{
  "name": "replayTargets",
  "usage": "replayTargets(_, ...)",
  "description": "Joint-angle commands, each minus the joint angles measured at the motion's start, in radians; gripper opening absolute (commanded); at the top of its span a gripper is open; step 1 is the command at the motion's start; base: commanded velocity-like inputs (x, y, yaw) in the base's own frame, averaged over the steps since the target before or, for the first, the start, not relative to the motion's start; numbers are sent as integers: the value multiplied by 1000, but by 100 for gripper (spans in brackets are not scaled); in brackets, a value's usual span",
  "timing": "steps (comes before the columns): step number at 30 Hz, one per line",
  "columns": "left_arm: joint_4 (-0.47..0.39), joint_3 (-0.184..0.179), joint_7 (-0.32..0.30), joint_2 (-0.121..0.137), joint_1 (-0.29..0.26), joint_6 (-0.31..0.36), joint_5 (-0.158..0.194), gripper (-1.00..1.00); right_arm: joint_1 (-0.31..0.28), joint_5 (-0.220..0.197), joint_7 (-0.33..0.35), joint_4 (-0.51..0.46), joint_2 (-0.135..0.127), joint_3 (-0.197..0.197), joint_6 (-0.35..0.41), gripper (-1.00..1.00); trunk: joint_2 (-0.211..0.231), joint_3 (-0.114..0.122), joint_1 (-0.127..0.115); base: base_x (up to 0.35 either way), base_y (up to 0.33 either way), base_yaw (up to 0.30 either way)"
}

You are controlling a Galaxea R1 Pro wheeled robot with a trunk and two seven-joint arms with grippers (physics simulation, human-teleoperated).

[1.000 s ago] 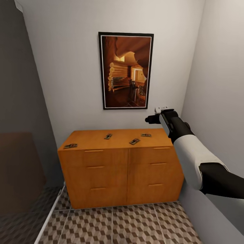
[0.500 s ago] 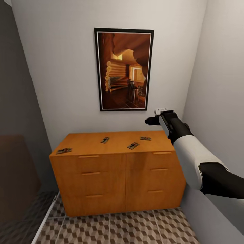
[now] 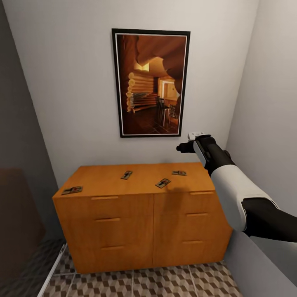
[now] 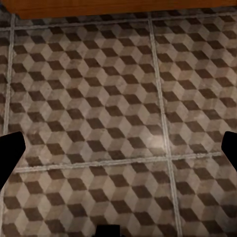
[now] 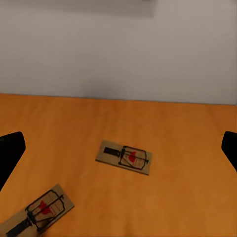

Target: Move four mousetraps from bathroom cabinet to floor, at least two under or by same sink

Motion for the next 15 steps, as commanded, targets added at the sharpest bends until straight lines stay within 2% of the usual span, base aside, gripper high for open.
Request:
replayTargets(1, 1, 0, 1, 0, -1, -3, -1, 100, -1, 10, 5, -1, 0, 0, 5, 100, -1, -1, 0, 100, 0, 0)
replayTargets(15, 1, -1, 1, 0, -1, -3, -1, 100, 0, 10, 7, -2, 2, 2, -41, 100, -1, -1, 0, 24, 0, 0)
